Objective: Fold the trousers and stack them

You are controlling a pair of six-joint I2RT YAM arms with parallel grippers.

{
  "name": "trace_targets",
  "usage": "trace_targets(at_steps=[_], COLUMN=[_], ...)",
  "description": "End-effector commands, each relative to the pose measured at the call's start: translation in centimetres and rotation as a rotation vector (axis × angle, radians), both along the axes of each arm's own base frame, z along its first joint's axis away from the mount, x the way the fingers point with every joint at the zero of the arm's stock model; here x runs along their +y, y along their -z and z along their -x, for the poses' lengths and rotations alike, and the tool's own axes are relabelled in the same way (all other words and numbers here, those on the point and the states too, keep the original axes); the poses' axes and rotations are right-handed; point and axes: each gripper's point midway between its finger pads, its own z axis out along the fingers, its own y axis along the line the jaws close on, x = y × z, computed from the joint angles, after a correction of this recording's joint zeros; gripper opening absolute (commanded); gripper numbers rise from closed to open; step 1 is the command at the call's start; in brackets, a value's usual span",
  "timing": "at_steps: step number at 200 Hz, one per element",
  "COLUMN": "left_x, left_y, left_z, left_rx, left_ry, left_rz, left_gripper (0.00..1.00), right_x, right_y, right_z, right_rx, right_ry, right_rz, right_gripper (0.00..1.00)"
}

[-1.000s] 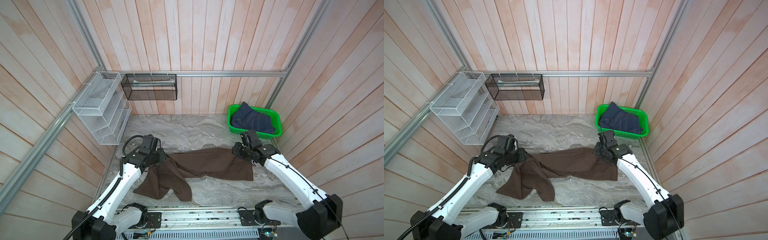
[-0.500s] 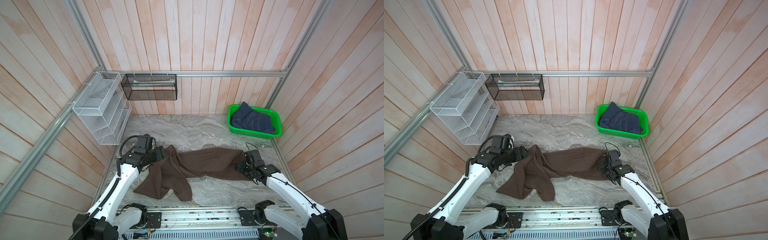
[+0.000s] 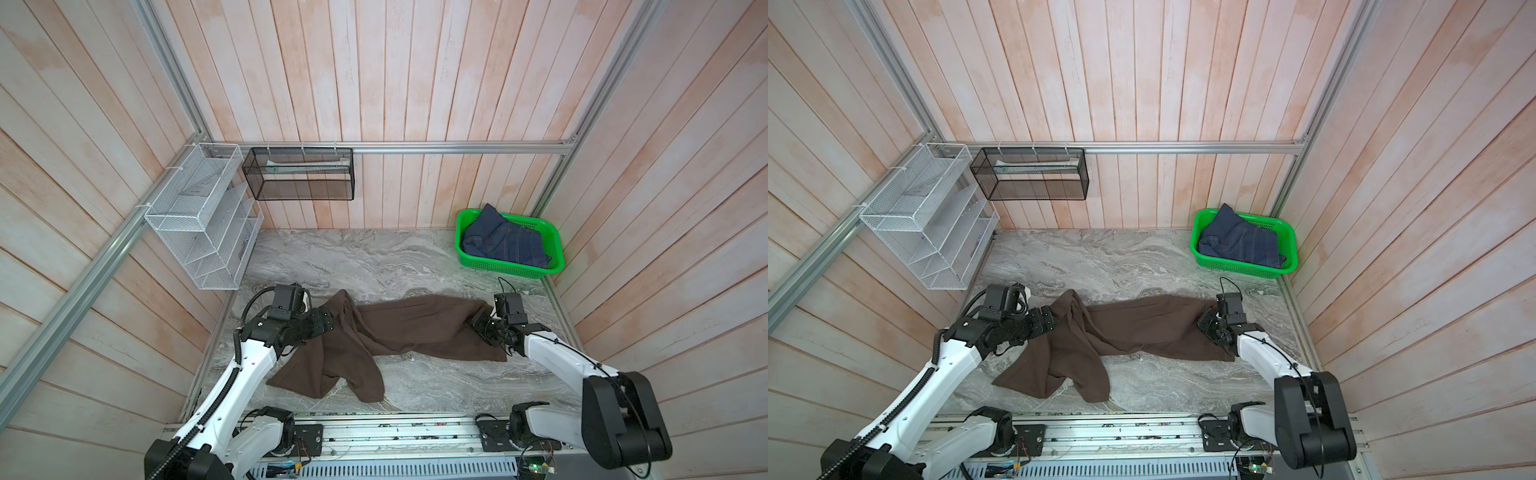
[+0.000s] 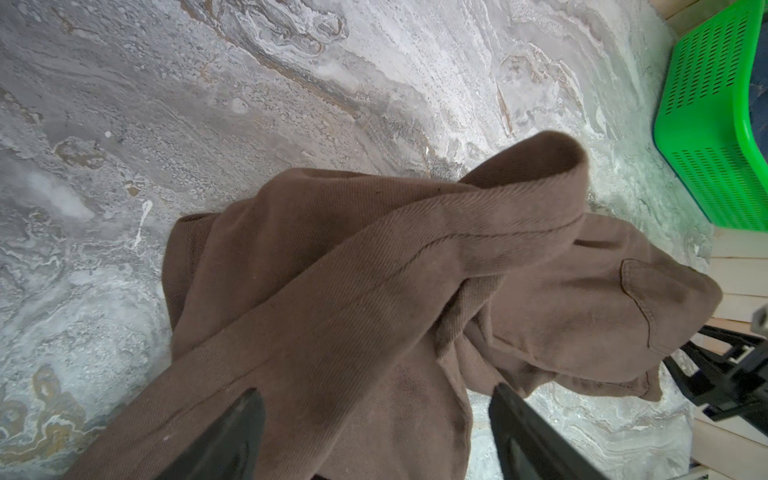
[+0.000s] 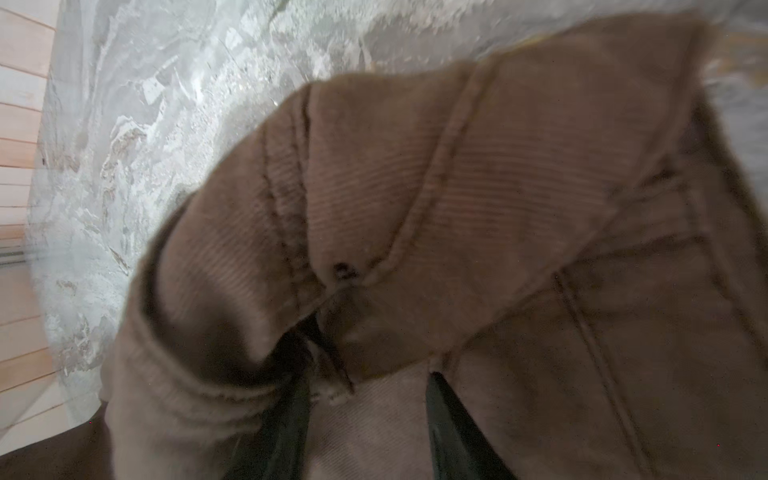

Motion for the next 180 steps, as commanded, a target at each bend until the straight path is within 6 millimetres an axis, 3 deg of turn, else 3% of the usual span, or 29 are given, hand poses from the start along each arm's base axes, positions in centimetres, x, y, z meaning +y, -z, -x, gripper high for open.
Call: trace_targets(at_steps=[1,44,93,100,132,180], left_x=[0.5,0.8,0.4,0.4,0.1,-0.9], left_y=[-0.6,-0.8,0.0,-0.1,-0.3,0.2], left_z=[-0.3,-0.5,-0.3,-0.3,0.3,0.5], left_rx=[-0.027,-0.033,-0.020,-0.022,-0.012,0.018], left_ry=[-0.005,-0.009,0.003,0.005,0.022,0.041], left_rz=[-0.004,0.008,0.029,0.030,0.044,0.088], left_gripper=[0.88,0.89,0.87,0.87,0.87,0.88], right_x=[1.4,1.7,1.7,1.7,0.5,-6.1], right_y=[-1.0,-1.2,-0.4,-0.7,-4.4,-10.3], right_z=[-1.9,-3.1,-3.3,-3.3,-2.2,1.3], right_rx=[-0.048,-0.082,-0.081,-0.083,-0.115,-0.178], right_ry=[-0.003,0.052,0.116,0.111,0.117,0.240], right_rz=[-0.094,-0.151,-0.203,-0.207,-0.154,-0.004], right_gripper=[0.47,0.44,0.00,0.00,0.00,0.00])
